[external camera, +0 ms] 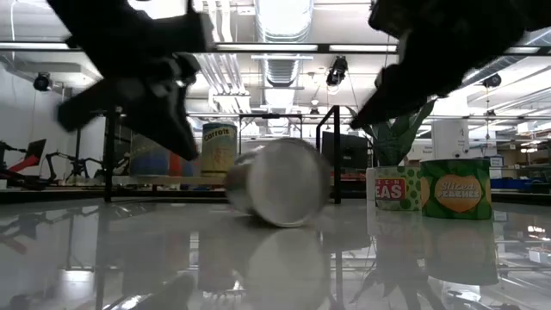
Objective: Pick and place cans onto a shelf
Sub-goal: Put the canned cherries on the shelf
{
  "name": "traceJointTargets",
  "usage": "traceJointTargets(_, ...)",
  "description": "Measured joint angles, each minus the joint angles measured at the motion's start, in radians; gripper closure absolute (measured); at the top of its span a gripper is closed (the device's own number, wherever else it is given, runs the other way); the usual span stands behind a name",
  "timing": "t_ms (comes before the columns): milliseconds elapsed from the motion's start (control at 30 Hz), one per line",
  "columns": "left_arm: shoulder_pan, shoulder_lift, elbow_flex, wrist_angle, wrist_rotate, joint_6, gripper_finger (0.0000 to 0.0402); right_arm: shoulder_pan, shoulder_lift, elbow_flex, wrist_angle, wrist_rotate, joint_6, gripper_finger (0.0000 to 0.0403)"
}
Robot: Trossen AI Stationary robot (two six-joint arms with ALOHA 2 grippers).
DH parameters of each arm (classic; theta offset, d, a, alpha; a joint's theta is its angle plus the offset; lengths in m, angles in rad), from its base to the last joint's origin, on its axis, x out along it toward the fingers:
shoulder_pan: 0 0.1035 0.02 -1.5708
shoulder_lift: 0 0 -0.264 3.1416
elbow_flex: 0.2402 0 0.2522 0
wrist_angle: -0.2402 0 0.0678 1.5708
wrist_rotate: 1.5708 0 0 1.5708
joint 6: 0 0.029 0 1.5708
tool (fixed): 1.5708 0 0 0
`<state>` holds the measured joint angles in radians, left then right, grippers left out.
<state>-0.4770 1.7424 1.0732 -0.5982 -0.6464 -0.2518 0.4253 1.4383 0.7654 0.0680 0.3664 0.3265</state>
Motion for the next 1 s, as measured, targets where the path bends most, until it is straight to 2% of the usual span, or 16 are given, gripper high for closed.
traceJointTargets(200,0.080,0.004,-0.016,0.134,0.001,0.089,0.0402,0.011,0.078,0.000,0.001,0.000,0.024,0.0131)
traceJointTargets(400,0.122,0.004,-0.016,0.272,0.002,0.189,0.0402,0.011,0.116,0.000,0.025,0.000,0.044,0.0124)
traceJointTargets(500,0.148,0.004,-0.030,0.373,0.005,0.226,0.0402,0.004,0.117,0.000,0.006,0.002,0.071,0.0140)
traceJointTargets(667,0.191,0.004,-0.077,0.556,0.068,0.271,0.0402,0.001,0.115,0.000,-0.003,0.003,0.074,0.0194)
traceJointTargets(1000,0.212,0.005,-0.131,0.593,0.111,0.221,0.0402,-0.004,0.115,0.000,-0.003,0.000,0.074,0.0272)
